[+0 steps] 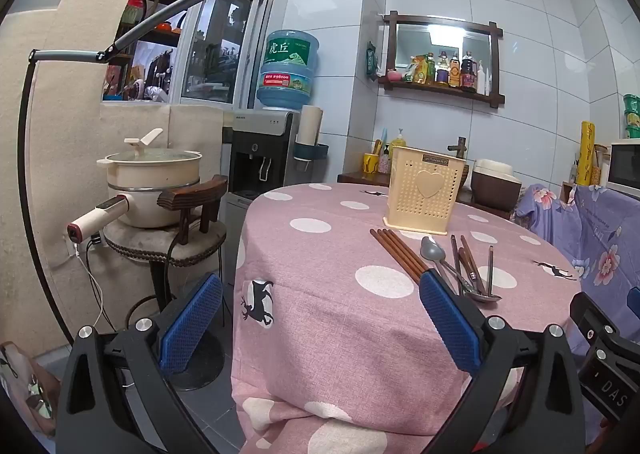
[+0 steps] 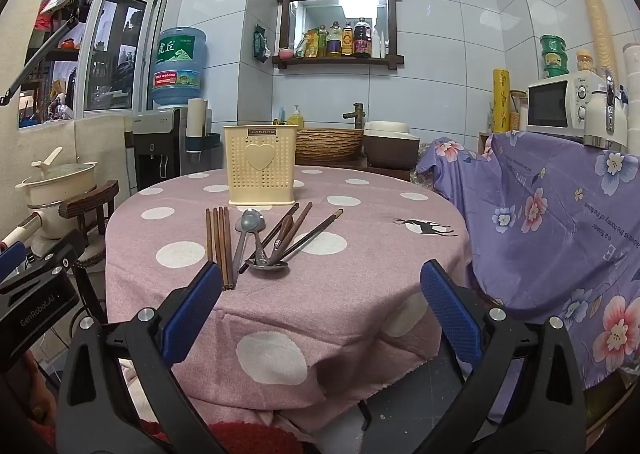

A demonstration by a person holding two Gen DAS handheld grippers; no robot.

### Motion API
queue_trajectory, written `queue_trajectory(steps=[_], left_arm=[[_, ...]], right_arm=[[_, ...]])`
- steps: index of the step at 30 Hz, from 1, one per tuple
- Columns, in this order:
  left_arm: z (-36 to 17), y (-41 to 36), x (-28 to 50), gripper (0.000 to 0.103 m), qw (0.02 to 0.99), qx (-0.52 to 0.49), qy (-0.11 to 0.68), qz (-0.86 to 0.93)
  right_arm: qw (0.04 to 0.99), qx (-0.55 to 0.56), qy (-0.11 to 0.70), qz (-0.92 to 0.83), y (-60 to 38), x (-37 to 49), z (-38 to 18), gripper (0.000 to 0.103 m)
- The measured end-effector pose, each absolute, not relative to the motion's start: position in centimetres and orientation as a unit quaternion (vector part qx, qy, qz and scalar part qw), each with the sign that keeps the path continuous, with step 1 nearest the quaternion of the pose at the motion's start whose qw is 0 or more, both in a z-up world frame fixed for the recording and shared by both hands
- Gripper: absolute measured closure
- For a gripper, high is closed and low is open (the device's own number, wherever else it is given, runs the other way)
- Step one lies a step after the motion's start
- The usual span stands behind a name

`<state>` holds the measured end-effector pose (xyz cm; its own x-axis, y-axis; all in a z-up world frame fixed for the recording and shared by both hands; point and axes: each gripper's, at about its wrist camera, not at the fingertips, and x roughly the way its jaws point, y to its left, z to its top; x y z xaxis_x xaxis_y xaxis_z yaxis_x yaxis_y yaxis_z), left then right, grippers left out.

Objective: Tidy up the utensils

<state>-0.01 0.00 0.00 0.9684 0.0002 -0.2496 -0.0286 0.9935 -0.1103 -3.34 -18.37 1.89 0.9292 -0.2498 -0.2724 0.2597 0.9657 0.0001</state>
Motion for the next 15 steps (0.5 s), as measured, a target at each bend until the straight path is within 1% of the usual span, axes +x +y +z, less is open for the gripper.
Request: queue_trajectory(steps=[15], left_arm=[[0.01, 0.00, -0.03, 0.005, 0.991, -0.057, 0.124, 0.007]], right_arm=[[0.982, 0.018, 0.137, -0.129, -18.32, -3.36, 1.89, 0.005]])
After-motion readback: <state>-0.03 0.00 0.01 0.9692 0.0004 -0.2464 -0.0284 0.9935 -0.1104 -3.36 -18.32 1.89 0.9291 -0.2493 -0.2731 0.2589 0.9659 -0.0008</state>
